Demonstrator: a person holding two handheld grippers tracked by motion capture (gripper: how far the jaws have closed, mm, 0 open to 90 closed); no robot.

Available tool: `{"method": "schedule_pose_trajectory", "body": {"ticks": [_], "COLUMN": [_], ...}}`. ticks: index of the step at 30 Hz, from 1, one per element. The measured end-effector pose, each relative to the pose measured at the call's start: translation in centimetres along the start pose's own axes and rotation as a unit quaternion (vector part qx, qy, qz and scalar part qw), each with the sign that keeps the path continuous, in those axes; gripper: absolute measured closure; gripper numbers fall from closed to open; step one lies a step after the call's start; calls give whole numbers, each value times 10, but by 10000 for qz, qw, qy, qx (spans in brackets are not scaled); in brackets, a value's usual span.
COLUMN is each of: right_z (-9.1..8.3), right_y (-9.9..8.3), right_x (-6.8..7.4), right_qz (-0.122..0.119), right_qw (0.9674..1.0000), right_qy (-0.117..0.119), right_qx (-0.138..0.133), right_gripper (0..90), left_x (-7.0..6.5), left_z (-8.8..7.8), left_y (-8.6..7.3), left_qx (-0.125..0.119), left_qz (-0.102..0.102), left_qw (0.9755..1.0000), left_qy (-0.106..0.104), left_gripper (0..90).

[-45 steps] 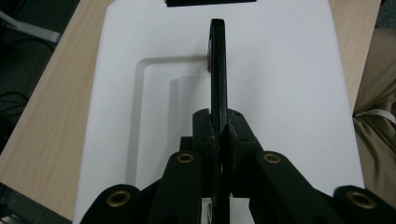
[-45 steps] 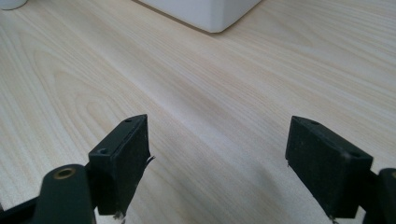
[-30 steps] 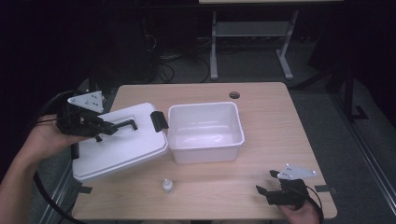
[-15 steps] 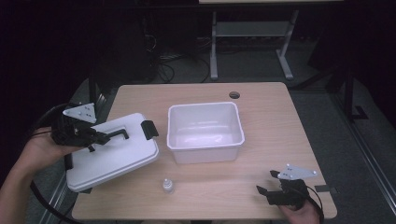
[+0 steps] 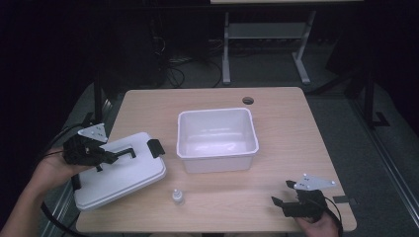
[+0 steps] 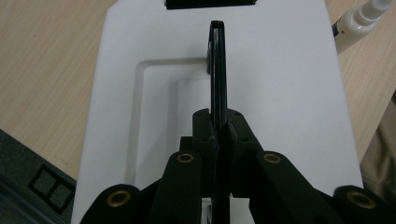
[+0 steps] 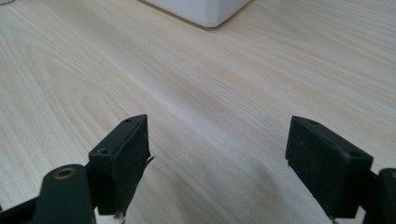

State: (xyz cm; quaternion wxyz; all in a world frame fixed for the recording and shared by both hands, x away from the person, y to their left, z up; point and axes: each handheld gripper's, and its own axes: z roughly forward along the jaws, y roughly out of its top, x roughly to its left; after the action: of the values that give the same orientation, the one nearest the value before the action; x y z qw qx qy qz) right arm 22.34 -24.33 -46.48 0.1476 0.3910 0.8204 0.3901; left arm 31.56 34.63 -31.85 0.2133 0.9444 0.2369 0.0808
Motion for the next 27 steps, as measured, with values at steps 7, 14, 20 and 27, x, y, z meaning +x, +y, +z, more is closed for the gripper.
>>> {"method": "schedule_pose_trajectory", "body": {"ticks": [7,14,20,27], "right_z": [0,0,0,-1], "right_y": [0,-1,-1,-1], "right_x": [0,0,0,1], "right_qz": [-10,-4,-16,-9], "right_qw": [10000,10000,10000,10000], "right_qy": [3,3,9,-2], "right_qx": [7,15,11,14], "right_gripper": [211,211,211,212], "left_x": [-1,-2,-2,-1], "left_z": [22,42,59,66], "left_y": [-5,-8,-14,-18], "left_qx": [84,179,255,247], "left_qz": [-12,-64,-142,-167], "left_qw": [9999,9997,9993,9992], "left_qy": [-88,-131,-220,-252], "left_gripper": [843,843,843,842]}}
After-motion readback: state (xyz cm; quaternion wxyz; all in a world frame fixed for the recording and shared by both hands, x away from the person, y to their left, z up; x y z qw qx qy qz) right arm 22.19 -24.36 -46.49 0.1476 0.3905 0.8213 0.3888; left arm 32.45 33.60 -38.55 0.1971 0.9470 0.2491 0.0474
